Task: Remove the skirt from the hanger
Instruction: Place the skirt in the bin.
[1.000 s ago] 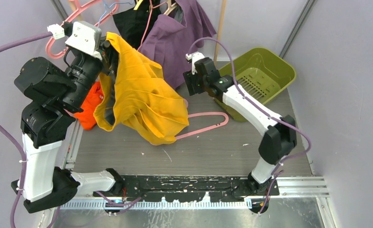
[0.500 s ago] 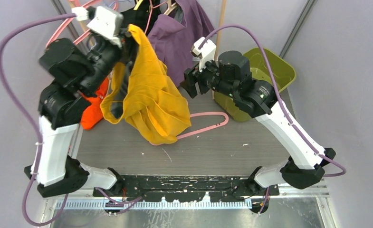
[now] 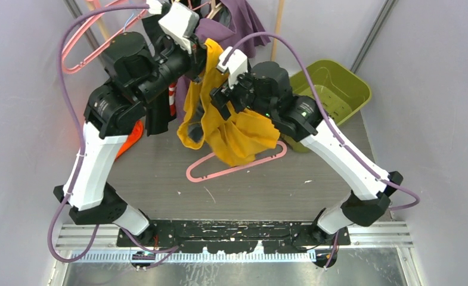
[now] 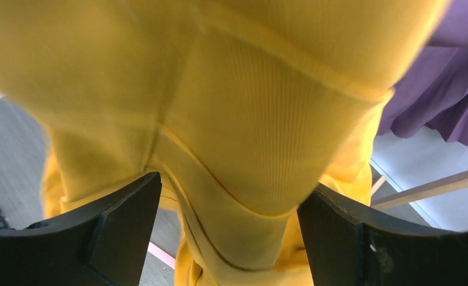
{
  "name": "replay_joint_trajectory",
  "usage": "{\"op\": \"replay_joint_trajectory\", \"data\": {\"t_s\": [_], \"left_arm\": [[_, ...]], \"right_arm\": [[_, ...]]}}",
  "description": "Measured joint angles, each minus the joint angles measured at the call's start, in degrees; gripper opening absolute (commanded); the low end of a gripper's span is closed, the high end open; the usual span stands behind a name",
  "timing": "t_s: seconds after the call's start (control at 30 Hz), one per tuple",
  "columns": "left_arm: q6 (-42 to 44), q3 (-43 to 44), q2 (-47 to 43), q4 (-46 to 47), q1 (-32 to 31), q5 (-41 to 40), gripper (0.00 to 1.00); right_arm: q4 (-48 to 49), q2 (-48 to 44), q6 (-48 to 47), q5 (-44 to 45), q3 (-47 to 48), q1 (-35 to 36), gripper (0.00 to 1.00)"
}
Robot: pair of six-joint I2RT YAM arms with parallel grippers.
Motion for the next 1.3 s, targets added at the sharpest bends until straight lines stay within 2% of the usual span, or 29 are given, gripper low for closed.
{"op": "replay_joint_trajectory", "data": {"t_s": [0.13, 0.2, 0.23, 0.27, 0.3, 0.33, 0.53, 0.63, 0.73, 0.87, 1.03, 1.1, 1.13, 1.2, 1.3], "left_arm": [[-1.05, 2.29, -1.16, 0.07, -0.2, 0.24, 0.0], [-1.86, 2.27, -2.45, -0.28, -0.17, 0.22, 0.0], [-2.1, 2.19, -2.97, -0.33, -0.13, 0.2, 0.0], [-2.34, 1.9, -3.8, -0.44, -0.13, 0.2, 0.0], [-2.58, 1.55, -4.5, -0.55, -0.15, 0.2, 0.0], [-2.91, 1.11, -5.2, -0.61, -0.15, 0.2, 0.0], [-3.52, -2.21, -8.24, -0.98, -0.13, -0.57, 0.0], [-3.54, -4.9, -9.68, -1.33, -0.15, -0.52, 0.0], [-3.61, -11.74, -13.66, -1.9, -0.13, 1.55, 0.02], [-5.88, -25.75, -22.67, -1.77, -0.13, 7.65, 0.07], [-9.35, -34.42, -28.85, -2.12, -0.13, 9.77, 0.35], [-10.84, -37.68, -32.28, -2.45, -0.17, 10.1, 0.6], [-11.32, -39.12, -33.83, -2.4, -0.2, 10.12, 0.66], [-12.61, -41.75, -36.13, -2.1, -0.2, 10.32, 0.72], [-13.97, -43.74, -37.81, -1.62, -0.2, 10.54, 0.73]], "right_arm": [[3.23, 2.4, -1.77, 2.97, -1.75, 0.0, 0.92], [4.94, 3.17, -2.36, 4.22, -3.04, -0.02, 0.87], [5.7, 3.48, -2.47, 4.59, -3.52, -0.02, 0.76], [6.45, 3.87, -2.62, 4.85, -3.78, -0.02, 0.56], [7.1, 4.26, -2.89, 4.96, -3.87, 0.0, 0.27], [7.67, 4.57, -3.26, 4.87, -3.93, 0.02, 0.03], [9.38, 5.44, -2.01, 4.35, -3.93, 0.15, 0.01], [9.51, 5.4, -1.79, 6.82, -4.31, 0.04, 0.01], [8.83, 5.33, -0.92, 9.33, -4.94, -1.2, 0.01], [8.68, 4.55, 1.11, 11.02, -7.41, -4.02, 0.01], [9.03, 2.78, 1.77, 13.9, -9.35, -3.43, 0.01], [9.09, 2.69, 1.62, 17.99, -9.33, -4.63, 0.01], [9.03, 2.71, 1.18, 20.02, -9.16, -5.35, 0.01], [8.57, 2.86, -0.22, 23.58, -7.98, -6.32, 0.01], [9.46, 3.19, -4.11, 29.99, -3.89, -7.15, 0.01]]}}
